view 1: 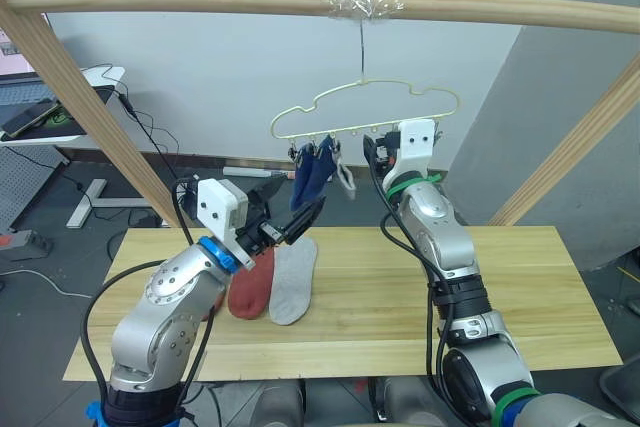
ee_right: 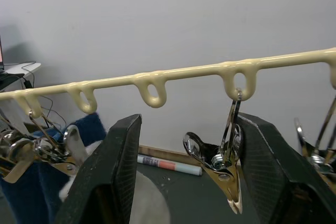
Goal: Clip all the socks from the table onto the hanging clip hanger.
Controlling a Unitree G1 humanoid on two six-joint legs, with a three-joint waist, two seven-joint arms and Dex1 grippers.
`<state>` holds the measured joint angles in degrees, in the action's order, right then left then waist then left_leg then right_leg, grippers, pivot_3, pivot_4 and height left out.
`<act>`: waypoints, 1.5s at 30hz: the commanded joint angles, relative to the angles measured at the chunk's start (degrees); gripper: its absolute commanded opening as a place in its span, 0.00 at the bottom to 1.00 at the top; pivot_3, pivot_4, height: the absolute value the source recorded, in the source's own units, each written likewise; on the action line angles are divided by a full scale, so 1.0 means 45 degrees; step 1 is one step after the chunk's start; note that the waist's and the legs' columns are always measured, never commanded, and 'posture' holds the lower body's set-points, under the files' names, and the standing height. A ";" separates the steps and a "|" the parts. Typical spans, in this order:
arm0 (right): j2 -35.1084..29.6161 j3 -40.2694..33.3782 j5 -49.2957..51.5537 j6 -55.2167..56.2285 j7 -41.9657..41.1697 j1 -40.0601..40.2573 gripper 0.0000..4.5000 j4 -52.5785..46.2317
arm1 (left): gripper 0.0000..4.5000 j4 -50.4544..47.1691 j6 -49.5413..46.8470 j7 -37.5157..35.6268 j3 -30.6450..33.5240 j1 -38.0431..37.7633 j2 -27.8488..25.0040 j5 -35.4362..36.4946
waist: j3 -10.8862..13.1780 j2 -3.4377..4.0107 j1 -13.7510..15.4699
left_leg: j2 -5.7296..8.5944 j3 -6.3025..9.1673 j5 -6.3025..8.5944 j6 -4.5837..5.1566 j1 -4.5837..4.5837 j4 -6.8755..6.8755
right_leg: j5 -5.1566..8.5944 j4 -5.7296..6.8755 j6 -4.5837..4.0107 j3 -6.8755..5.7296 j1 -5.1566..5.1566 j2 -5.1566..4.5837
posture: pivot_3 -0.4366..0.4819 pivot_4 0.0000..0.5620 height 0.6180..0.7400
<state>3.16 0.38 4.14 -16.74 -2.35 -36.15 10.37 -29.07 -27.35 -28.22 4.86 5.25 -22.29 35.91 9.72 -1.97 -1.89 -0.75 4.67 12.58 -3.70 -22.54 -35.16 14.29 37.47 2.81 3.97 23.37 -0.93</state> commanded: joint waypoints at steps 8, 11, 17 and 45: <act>0.0077 -0.0303 0.0187 -0.0035 0.0064 -0.0361 0.58 -0.0081 | 1.00 -0.0611 0.0180 -0.0120 -0.0024 -0.0040 -0.0008 0.0133 | 0.0000 0.0000 -0.0001 | 0.0001 -0.0001 -0.0005 0.0006 0.0030 -0.0011 | 0.0006 0.0061 -0.0008 0.0005 0.0000 0.0007 | 0.51 0.23 1.00; 0.0098 -0.0314 0.0206 -0.0066 -0.0002 -0.0356 0.40 0.0009 | 1.00 -0.0552 0.0251 -0.0118 -0.0066 -0.0112 0.0024 0.0046 | 0.0000 0.0000 -0.0002 | 0.0000 -0.0001 -0.0008 0.0010 0.0033 -0.0012 | 0.0008 0.0066 -0.0011 0.0006 0.0000 0.0010 | 0.52 0.23 1.00; 0.0143 -0.0392 0.0338 -0.0153 0.0003 -0.0364 0.02 0.0031 | 1.00 -0.0675 0.0244 0.0006 -0.0138 -0.0209 0.0080 0.0059 | 0.0000 0.0000 0.0000 | 0.0000 0.0000 -0.0009 0.0011 0.0033 -0.0013 | 0.0008 0.0068 -0.0012 0.0007 0.0000 0.0010 | 0.52 0.23 1.00; -0.2107 -0.0421 0.2860 -0.6790 -0.1986 0.0576 0.00 -0.4286 | 1.00 1.2150 0.4084 0.0076 -0.3302 0.2386 0.0704 -0.6933 | -0.0015 0.0018 -0.0351 | -0.0003 -0.0005 -0.0010 0.0015 0.0036 -0.0042 | 0.0023 0.0080 -0.0001 0.0011 -0.0010 0.0021 | 0.37 0.23 1.00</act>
<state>-6.20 -0.81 16.98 -46.10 -12.28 -34.22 -7.39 22.69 -10.33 -27.15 -9.44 15.58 -19.43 5.87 9.65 -1.89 -3.47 -0.76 4.65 12.54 -3.63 -22.37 -35.35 14.39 37.84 2.81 4.03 23.32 -0.84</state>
